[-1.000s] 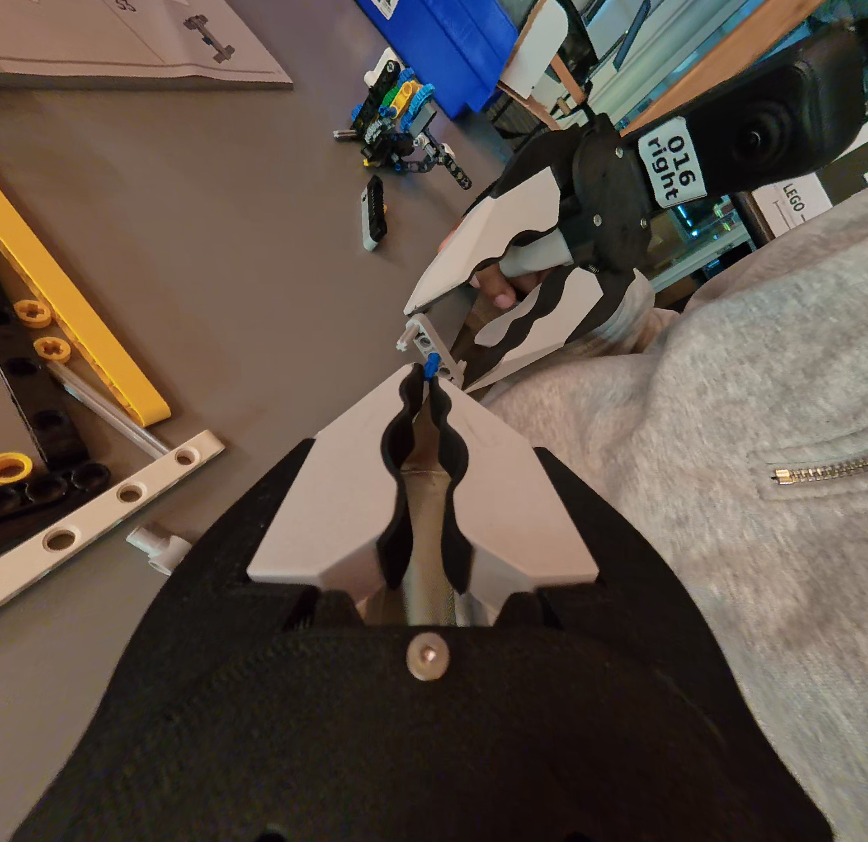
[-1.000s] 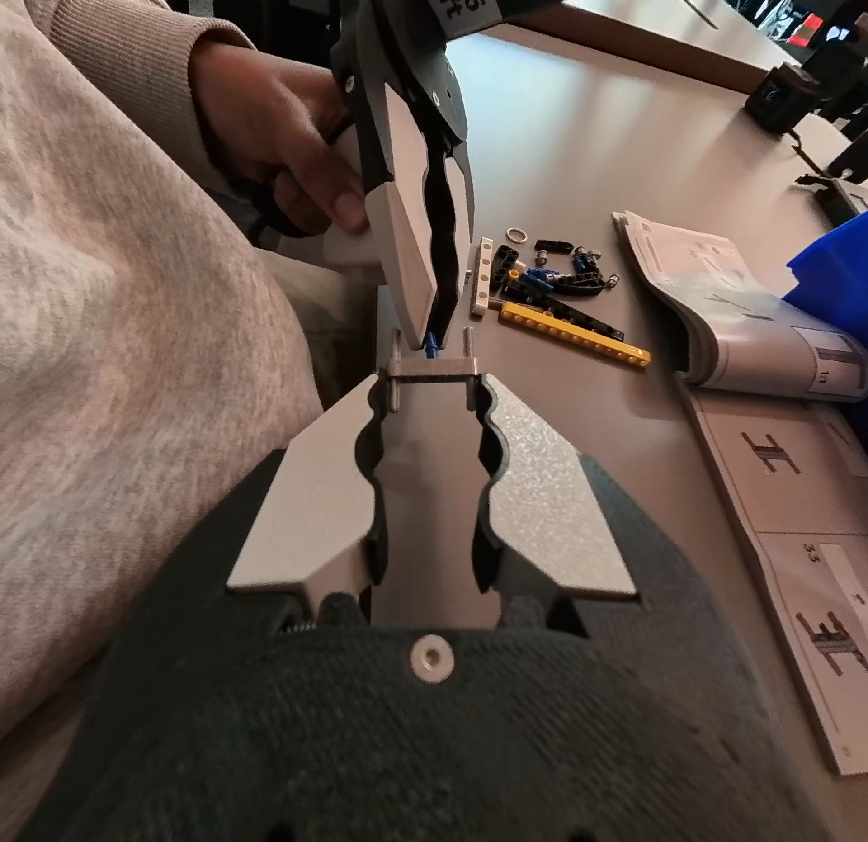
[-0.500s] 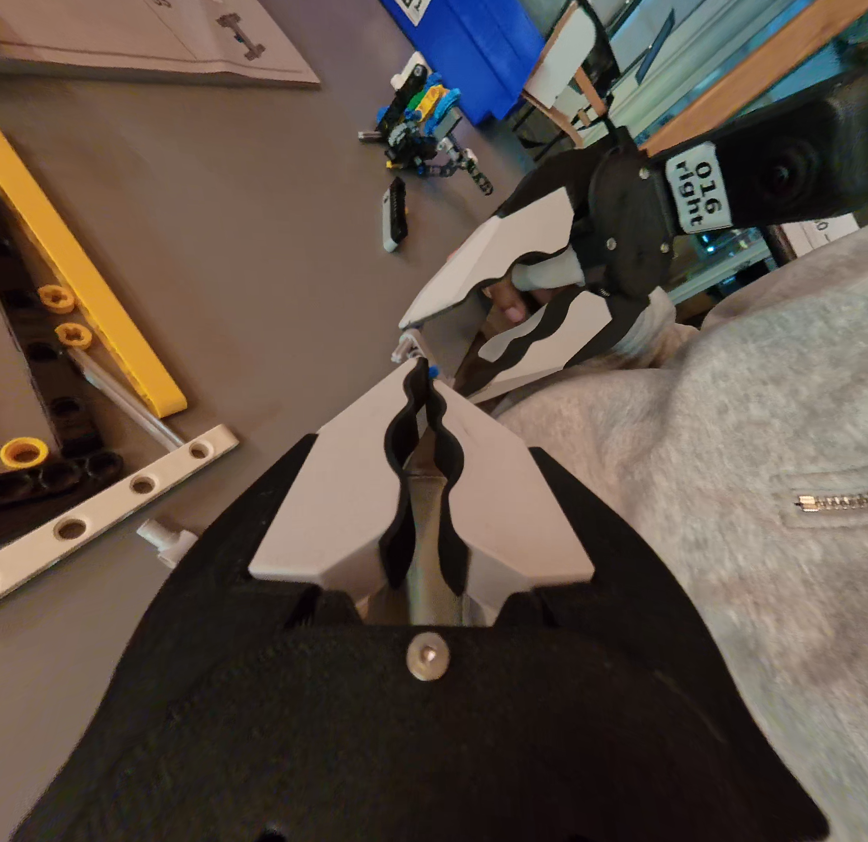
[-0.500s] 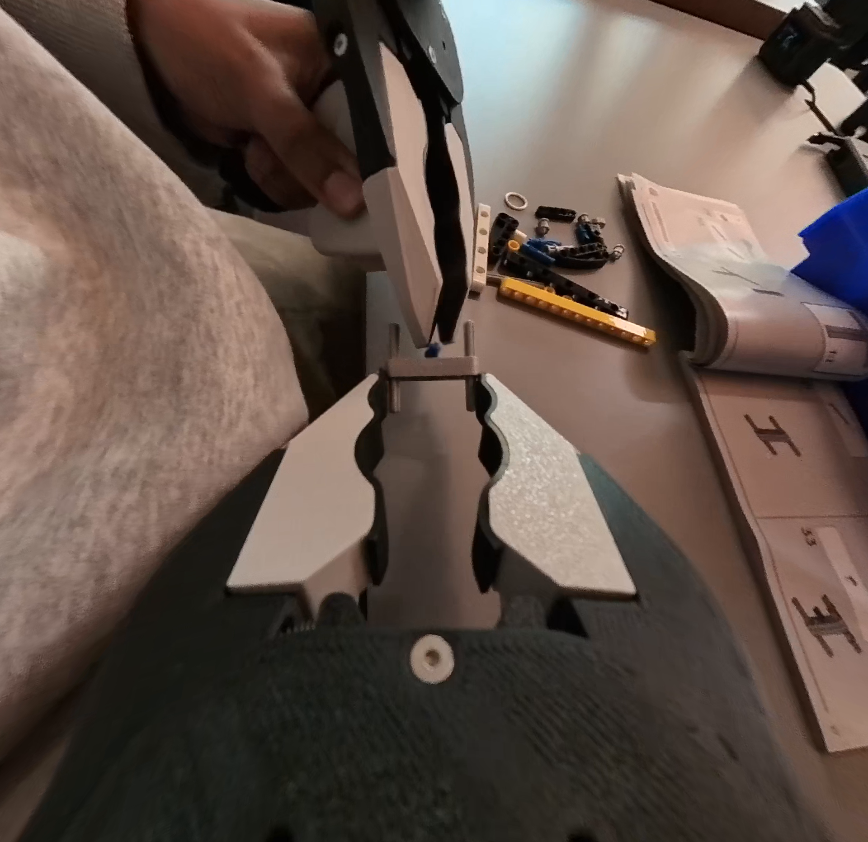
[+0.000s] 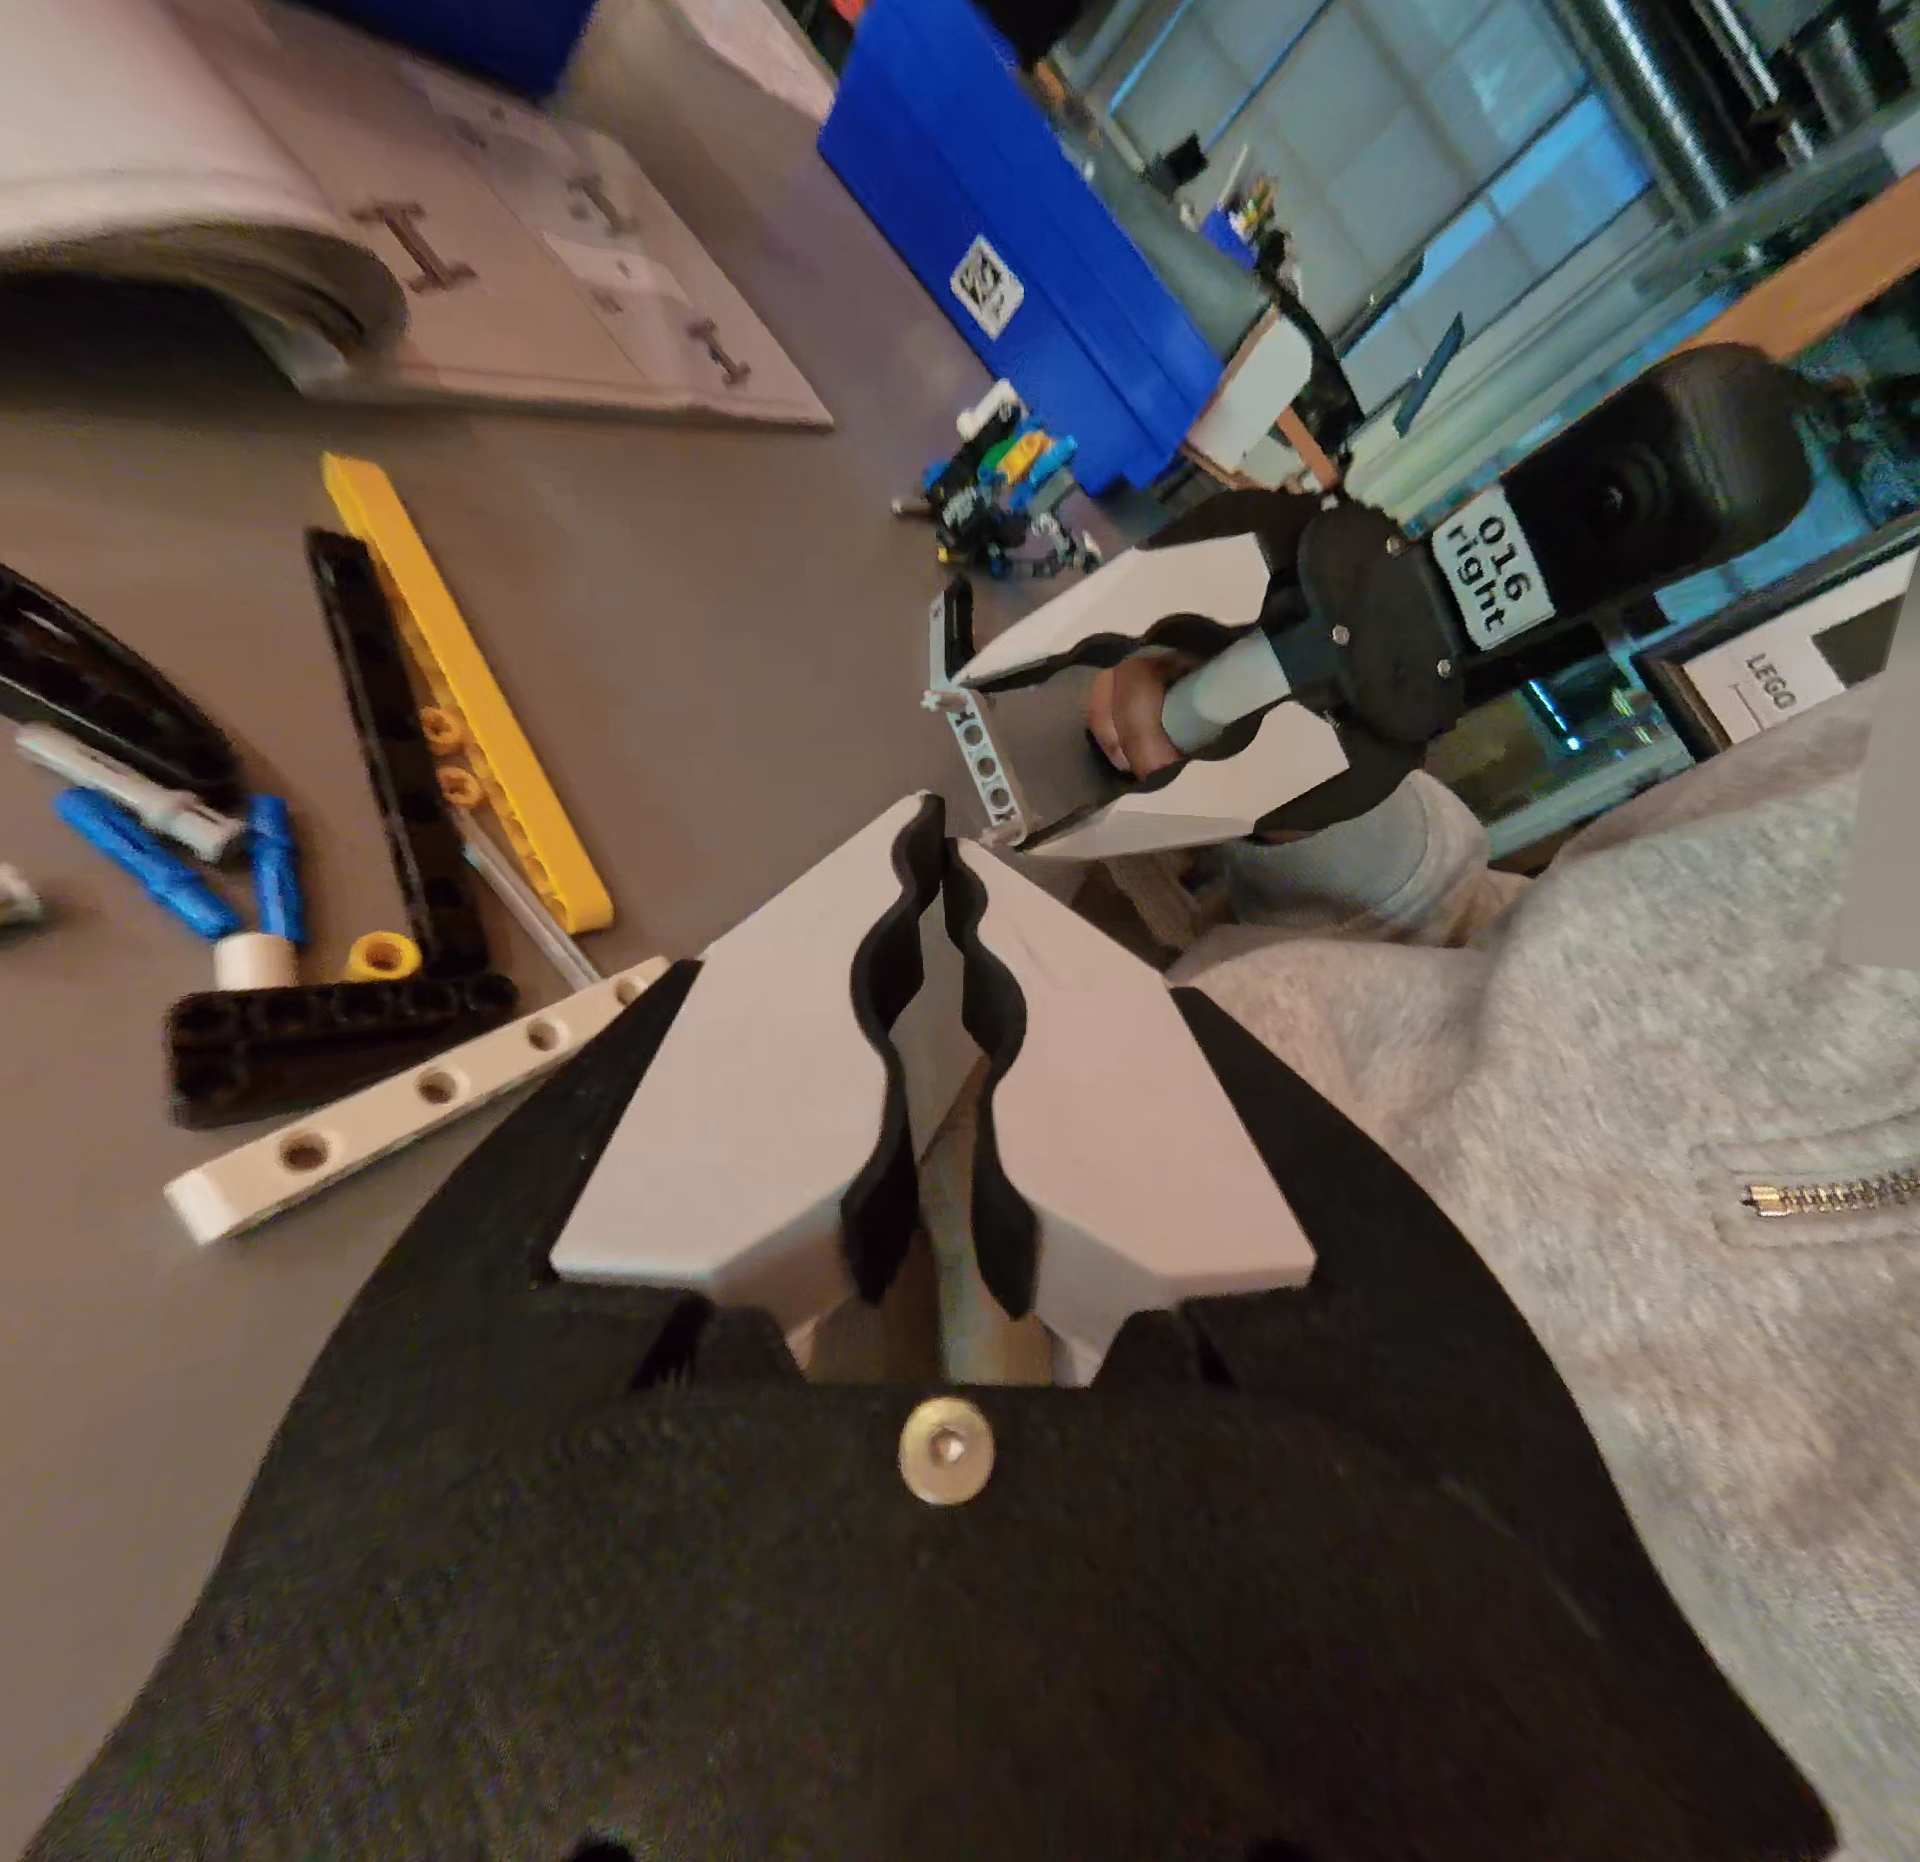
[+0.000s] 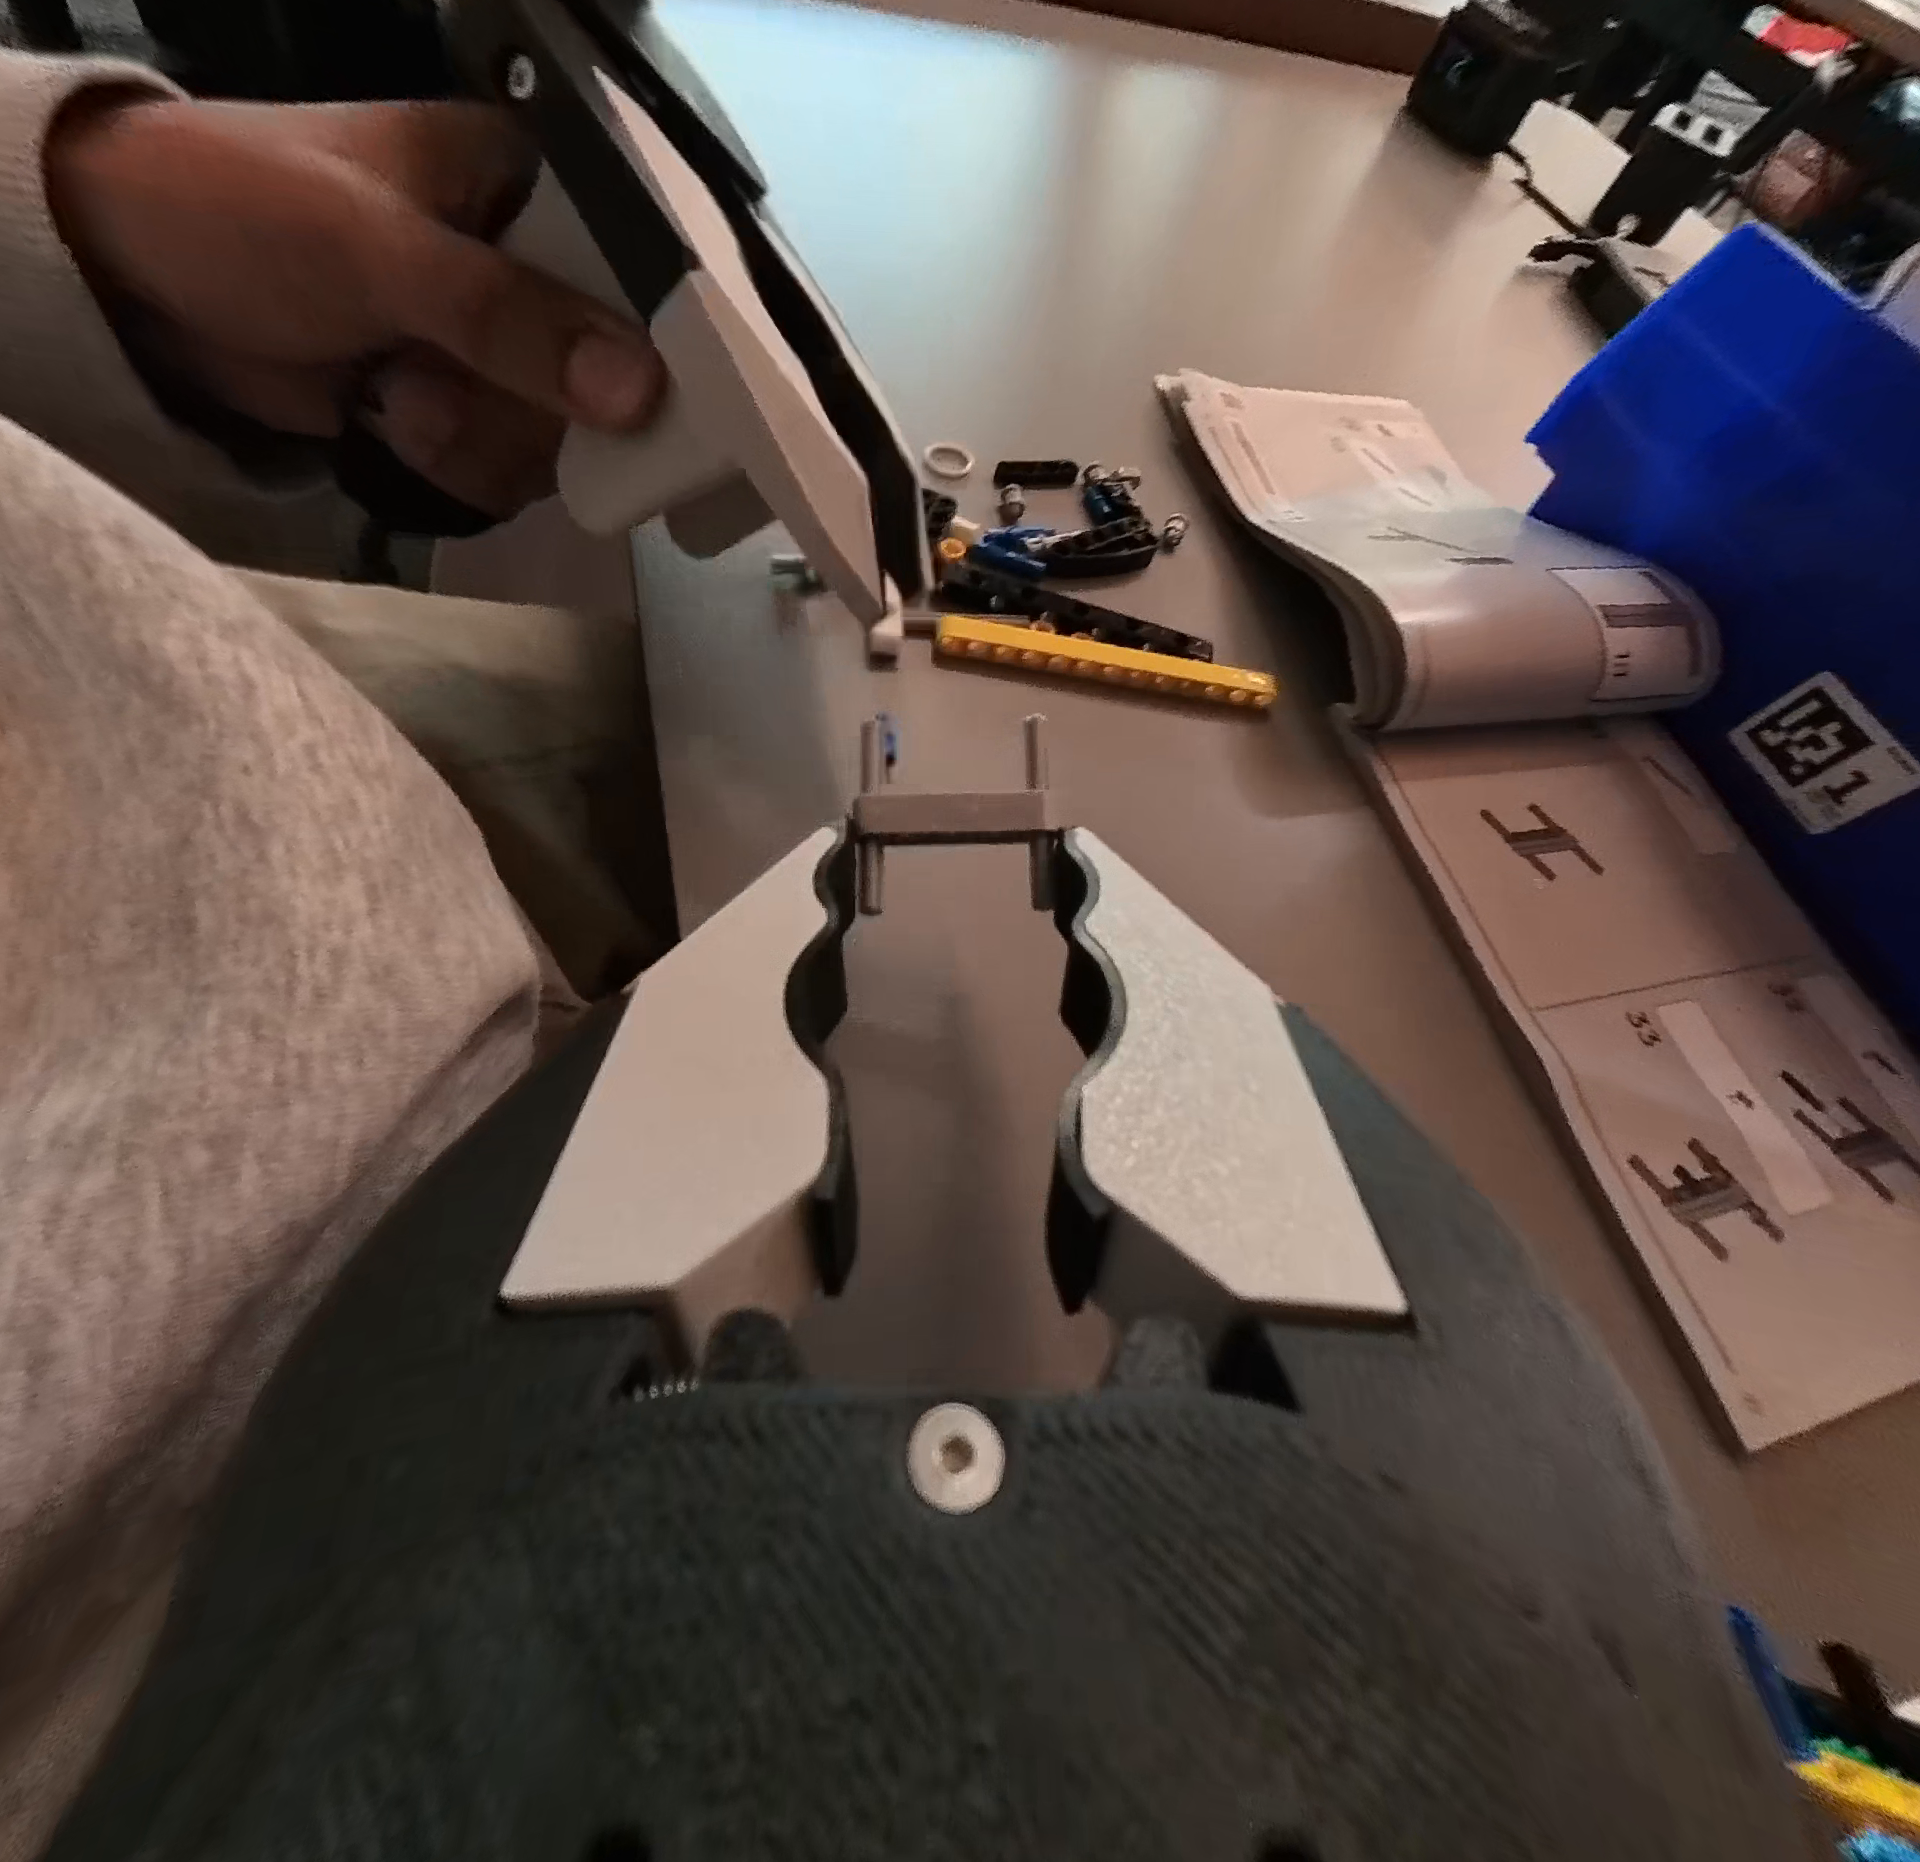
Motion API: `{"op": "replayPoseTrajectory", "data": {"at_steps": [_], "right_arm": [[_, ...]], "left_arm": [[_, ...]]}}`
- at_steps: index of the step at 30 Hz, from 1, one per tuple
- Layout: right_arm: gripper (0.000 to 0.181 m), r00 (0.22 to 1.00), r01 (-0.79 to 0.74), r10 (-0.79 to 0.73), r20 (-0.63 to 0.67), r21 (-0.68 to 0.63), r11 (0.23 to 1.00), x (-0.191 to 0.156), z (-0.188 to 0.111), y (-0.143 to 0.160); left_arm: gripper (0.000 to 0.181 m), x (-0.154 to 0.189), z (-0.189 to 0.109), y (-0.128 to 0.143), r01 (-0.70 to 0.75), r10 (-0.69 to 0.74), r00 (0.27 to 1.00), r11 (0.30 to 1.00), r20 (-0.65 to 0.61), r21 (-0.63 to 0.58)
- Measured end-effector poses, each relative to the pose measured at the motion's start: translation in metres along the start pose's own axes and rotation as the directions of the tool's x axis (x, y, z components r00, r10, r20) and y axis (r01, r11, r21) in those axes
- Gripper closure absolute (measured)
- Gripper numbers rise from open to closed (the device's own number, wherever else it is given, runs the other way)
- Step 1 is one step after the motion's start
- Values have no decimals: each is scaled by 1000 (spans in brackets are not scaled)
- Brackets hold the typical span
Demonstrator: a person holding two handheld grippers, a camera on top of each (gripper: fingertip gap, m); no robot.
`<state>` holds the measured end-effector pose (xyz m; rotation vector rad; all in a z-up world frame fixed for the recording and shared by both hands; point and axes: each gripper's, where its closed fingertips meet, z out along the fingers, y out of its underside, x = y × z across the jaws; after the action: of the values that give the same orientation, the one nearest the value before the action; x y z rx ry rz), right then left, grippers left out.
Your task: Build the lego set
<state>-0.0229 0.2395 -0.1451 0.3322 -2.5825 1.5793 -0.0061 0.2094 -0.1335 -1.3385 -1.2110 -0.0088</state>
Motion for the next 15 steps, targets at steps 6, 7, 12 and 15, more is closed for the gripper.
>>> {"op": "replayPoseTrajectory", "data": {"at_steps": [6, 7, 12, 15], "right_arm": [[144, 990, -142, 137, 43, 153, 978, 2, -8, -25], [144, 983, -178, 167, 73, 189, 966, 0, -9, -32], [144, 919, -376, 296, 258, 353, 857, -9, -22, -62], [145, 851, -507, 360, 383, 418, 754, -12, -29, -77]], "left_arm": [[151, 25, -11, -25, -48, 72, 987, 986, -146, 159], [142, 30, -10, -26, -35, 67, 981, 985, -182, 171], [120, 51, -5, -28, -12, 72, 953, 980, -293, 201], [118, 62, -2, -26, -20, 86, 938, 980, -334, 197]]}}
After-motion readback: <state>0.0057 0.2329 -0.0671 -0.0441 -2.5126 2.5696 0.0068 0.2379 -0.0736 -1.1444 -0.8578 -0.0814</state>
